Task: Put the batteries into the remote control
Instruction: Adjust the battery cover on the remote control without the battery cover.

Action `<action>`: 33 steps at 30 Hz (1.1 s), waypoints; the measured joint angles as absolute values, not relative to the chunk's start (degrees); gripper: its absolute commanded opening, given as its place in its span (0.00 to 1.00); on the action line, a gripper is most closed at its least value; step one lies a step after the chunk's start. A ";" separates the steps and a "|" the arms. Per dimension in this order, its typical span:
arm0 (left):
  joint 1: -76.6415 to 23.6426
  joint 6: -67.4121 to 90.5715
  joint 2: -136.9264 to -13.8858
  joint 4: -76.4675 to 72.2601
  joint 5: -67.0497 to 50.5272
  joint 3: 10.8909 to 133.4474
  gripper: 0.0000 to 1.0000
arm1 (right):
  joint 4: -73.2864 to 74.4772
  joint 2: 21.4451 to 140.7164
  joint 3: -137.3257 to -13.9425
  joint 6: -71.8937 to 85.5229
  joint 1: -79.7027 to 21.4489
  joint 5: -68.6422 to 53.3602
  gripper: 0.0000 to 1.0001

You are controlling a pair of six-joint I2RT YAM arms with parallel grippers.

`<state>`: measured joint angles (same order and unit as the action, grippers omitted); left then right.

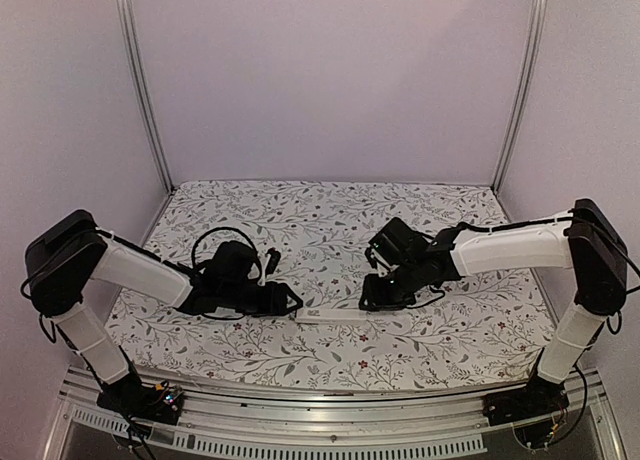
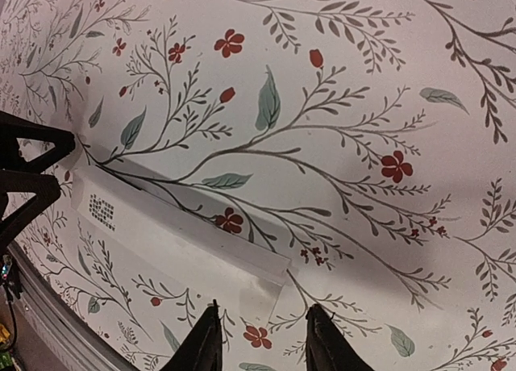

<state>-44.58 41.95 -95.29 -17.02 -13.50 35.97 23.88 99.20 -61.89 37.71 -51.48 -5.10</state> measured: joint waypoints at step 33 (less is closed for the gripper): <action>-45.10 44.10 -98.28 -18.17 -17.63 37.12 0.26 | 19.25 101.86 -59.16 39.86 -51.75 -7.66 0.23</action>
<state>-45.10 44.10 -98.28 -18.17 -17.63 37.12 19.25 101.86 -59.16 39.86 -51.75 -7.66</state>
